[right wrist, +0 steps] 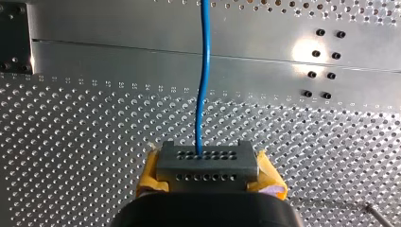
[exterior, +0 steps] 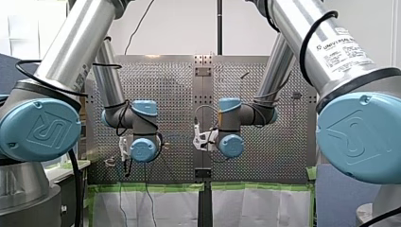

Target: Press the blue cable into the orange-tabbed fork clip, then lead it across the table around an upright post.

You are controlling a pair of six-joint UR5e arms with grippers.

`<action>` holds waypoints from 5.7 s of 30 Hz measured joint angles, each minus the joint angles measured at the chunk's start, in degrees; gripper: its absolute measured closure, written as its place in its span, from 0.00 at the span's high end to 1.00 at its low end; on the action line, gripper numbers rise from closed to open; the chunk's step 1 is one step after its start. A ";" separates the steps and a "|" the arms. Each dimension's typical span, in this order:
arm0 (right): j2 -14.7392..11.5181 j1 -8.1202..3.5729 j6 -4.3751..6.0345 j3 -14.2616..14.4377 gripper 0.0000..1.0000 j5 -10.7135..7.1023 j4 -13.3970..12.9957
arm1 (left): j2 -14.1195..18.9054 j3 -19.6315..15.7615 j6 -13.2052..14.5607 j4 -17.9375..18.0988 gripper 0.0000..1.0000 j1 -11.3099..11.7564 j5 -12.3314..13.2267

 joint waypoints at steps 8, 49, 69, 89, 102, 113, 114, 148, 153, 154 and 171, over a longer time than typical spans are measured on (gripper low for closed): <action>0.00 0.00 0.00 0.00 0.00 0.00 0.00 | 0.00 0.00 0.00 0.00 0.00 0.00 0.00; 0.00 0.00 0.00 0.00 0.00 0.00 0.00 | 0.00 0.00 0.00 0.00 0.00 0.00 0.00; 0.00 0.01 0.01 0.00 0.00 -0.03 0.00 | -0.06 -0.07 0.06 -0.02 0.00 0.00 -0.05; 0.00 0.09 0.00 0.00 0.00 -0.09 0.00 | -5.96 -1.14 0.62 -0.09 0.00 -0.09 -0.27; 0.76 2.82 2.31 -0.24 0.00 2.68 2.97 | -5.98 -1.14 0.62 -0.09 0.00 -0.09 -0.27; 0.79 3.59 2.73 -0.26 0.00 3.51 9.57 | -5.98 -1.14 0.62 -0.09 0.00 -0.09 -0.27; 0.79 3.59 2.73 -0.26 0.00 3.51 10.12 | -5.98 -1.14 0.62 -0.09 0.00 -0.09 -0.27; -6.37 0.72 11.18 -5.75 0.00 -1.78 15.47 | 7.90 -8.26 -11.76 -0.96 0.00 5.20 6.07; -3.71 0.49 11.53 -7.53 0.00 -2.84 13.77 | 6.53 -5.55 -13.98 0.96 0.00 6.13 6.02; -3.25 0.42 11.68 -7.88 0.00 -3.11 13.36 | 6.09 -5.03 -13.93 1.15 0.00 6.33 5.98; 5.99 0.09 12.43 -16.57 0.00 -5.31 12.13 | -2.40 -0.35 -9.30 1.69 0.00 14.10 11.89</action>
